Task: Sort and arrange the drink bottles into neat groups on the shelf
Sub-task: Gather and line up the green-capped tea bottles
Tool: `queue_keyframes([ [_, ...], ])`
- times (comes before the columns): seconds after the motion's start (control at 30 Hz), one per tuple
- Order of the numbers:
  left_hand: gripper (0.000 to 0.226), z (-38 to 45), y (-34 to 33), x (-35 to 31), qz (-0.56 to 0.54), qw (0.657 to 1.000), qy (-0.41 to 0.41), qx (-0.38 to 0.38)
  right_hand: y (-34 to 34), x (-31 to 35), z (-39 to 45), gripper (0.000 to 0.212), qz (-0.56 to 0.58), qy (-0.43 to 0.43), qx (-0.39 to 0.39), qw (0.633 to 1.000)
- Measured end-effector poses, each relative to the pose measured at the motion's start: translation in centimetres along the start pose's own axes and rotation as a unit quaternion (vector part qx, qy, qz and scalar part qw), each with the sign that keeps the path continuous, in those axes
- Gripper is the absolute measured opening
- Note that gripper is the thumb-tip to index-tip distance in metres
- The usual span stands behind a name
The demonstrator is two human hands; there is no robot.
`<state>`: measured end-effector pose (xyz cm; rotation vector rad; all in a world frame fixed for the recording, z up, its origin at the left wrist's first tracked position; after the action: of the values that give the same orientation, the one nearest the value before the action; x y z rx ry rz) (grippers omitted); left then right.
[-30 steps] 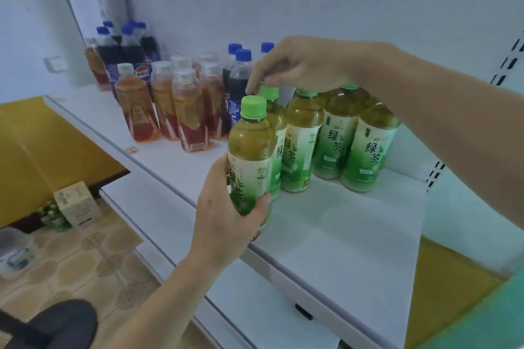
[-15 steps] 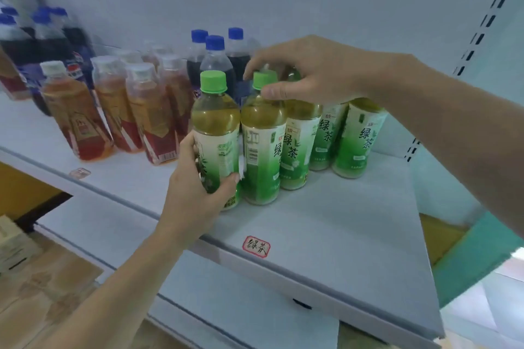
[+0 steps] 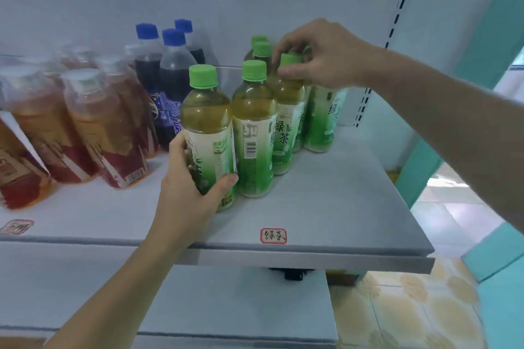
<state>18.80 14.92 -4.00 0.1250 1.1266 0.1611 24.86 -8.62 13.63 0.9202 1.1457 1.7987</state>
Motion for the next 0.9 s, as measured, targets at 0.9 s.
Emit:
queue_keyframes([
  [0.9,0.083,3.3,-4.5,1.2,-0.062,0.99,0.066,0.105,0.3,1.5,-0.4,0.023,-0.173,0.1,0.036,0.979],
])
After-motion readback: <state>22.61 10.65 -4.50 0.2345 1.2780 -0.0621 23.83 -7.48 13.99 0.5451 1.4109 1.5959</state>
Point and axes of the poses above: each hand's wrist, its own z-axis towards the middle knuckle, its own y-axis out of the back of the hand, x = y × z, the point moved 5 cm from there along z, towards the middle knuckle, and after that the axes turned 8 degrees about -z, right-handed, at the moved point
